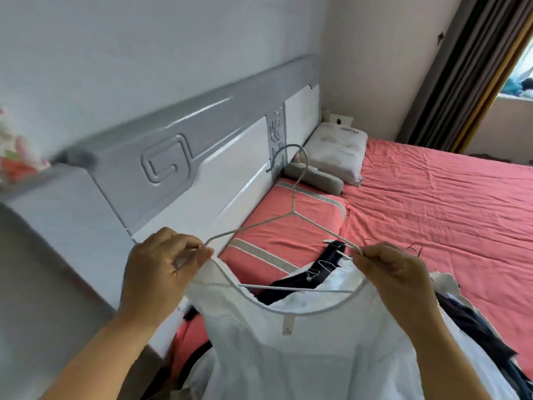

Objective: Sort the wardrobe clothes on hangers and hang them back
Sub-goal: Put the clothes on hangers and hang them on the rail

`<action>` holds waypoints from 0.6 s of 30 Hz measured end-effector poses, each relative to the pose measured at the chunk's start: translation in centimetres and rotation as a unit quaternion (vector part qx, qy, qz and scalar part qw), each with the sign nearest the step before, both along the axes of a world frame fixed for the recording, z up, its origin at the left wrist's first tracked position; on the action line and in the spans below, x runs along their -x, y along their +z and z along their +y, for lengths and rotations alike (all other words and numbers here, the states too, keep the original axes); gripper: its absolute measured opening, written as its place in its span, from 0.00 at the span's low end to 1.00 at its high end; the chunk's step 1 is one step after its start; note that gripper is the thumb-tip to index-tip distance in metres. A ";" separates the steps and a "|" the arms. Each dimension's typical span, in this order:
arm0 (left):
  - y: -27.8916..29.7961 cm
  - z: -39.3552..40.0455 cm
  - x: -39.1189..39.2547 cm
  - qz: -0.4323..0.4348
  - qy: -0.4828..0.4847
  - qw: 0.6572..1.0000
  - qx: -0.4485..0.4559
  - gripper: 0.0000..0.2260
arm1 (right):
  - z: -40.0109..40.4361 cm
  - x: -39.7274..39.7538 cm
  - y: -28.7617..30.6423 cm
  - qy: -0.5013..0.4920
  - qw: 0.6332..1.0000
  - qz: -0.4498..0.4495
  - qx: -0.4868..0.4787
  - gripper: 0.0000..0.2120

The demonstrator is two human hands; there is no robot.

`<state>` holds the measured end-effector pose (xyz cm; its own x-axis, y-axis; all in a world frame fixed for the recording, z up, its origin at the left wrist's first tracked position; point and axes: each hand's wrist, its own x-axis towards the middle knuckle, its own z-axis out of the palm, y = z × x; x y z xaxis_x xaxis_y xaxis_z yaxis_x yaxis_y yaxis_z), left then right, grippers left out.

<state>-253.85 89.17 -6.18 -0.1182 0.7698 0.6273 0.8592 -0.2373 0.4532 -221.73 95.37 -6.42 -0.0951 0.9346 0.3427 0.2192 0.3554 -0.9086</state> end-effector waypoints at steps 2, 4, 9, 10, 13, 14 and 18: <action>1.1 -3.9 1.9 -0.030 0.036 0.999 -0.014 0.20 | -1.4 2.6 1.1 0.040 0.999 0.000 -0.016 0.16; 2.1 -8.1 3.5 -0.038 0.081 0.996 -0.024 0.16 | -3.0 5.3 2.2 0.075 0.997 -0.003 -0.028 0.17; 4.0 -17.0 5.9 -0.019 0.187 0.981 -0.043 0.14 | -5.9 10.7 4.7 0.152 0.987 -0.002 -0.056 0.06; 4.4 -18.6 6.3 -0.018 0.208 0.977 -0.052 0.14 | -6.4 11.9 5.2 0.171 0.983 0.001 -0.070 0.03; 5.7 -22.7 7.0 -0.012 0.266 0.959 -0.093 0.13 | -7.3 15.0 6.8 0.234 0.968 0.004 -0.092 0.06; 6.3 -24.0 7.2 -0.011 0.285 0.952 -0.110 0.13 | -7.6 15.9 7.4 0.258 0.960 -0.005 -0.107 0.13; 8.5 -29.5 7.6 0.006 0.377 0.912 -0.161 0.17 | -8.3 20.2 10.1 0.335 0.926 -0.031 -0.172 0.13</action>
